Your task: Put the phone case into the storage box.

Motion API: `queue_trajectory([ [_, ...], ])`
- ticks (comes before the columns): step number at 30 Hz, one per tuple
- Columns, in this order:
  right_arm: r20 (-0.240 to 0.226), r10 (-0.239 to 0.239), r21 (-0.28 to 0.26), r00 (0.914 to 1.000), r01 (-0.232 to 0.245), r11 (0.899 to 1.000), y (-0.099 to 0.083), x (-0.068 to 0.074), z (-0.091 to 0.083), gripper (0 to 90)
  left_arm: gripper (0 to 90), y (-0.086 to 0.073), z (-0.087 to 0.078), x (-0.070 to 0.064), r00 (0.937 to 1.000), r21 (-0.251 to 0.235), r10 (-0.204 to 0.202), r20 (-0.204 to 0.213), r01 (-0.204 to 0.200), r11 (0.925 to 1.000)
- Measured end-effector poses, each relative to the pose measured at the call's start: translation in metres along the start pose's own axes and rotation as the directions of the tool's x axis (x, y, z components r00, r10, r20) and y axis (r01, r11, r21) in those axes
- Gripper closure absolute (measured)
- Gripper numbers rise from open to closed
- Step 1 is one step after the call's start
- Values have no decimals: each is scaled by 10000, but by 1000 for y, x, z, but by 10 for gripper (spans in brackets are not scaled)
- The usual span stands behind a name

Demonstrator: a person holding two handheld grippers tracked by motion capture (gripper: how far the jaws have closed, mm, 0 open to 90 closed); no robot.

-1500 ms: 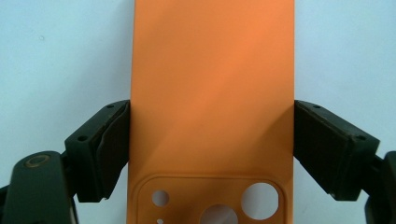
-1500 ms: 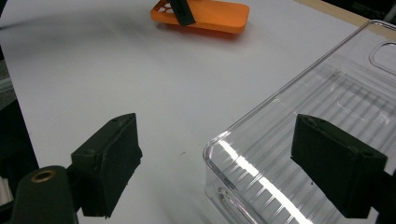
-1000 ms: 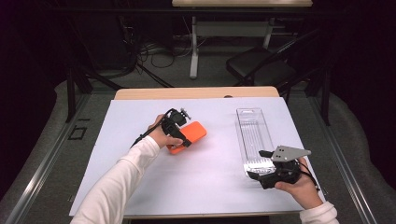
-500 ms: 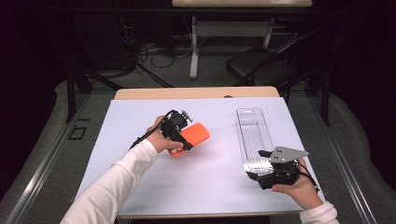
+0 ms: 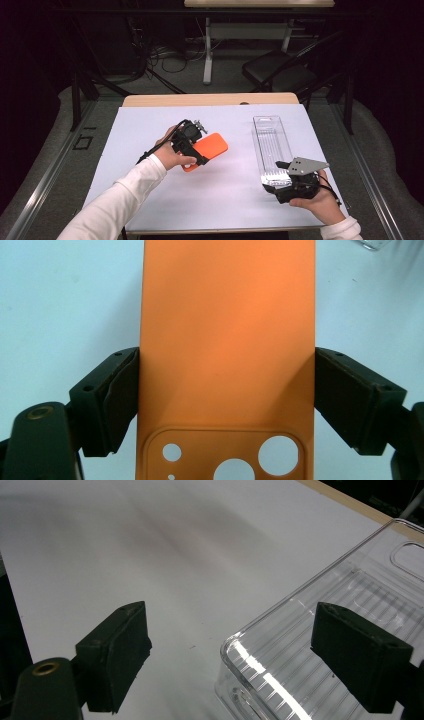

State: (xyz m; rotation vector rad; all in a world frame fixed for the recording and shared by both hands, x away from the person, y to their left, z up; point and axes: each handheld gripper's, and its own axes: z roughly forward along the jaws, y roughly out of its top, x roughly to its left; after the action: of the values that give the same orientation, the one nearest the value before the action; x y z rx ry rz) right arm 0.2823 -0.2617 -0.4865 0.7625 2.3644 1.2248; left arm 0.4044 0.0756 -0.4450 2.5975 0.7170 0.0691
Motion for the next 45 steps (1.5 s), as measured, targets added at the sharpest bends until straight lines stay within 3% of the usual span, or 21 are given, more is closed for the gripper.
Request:
queue_trajectory([
  [21,27,-554,-74,9985,554,9984,1,3,1,165,160,-5,-17,-20,9999,153,62,132,-64,9999],
  [32,-4,-929,-361,9957,928,9950,8,9,5,172,160,-7,-21,-29,9997,217,162,209,-166,9996],
  [37,-51,-1346,-349,9909,1344,9903,14,13,7,182,160,-6,-23,-33,9994,275,262,211,-268,9993],
  [45,100,-2320,-291,9727,2322,9722,25,19,10,199,160,-4,-23,-38,9992,263,331,236,-337,9991],
])
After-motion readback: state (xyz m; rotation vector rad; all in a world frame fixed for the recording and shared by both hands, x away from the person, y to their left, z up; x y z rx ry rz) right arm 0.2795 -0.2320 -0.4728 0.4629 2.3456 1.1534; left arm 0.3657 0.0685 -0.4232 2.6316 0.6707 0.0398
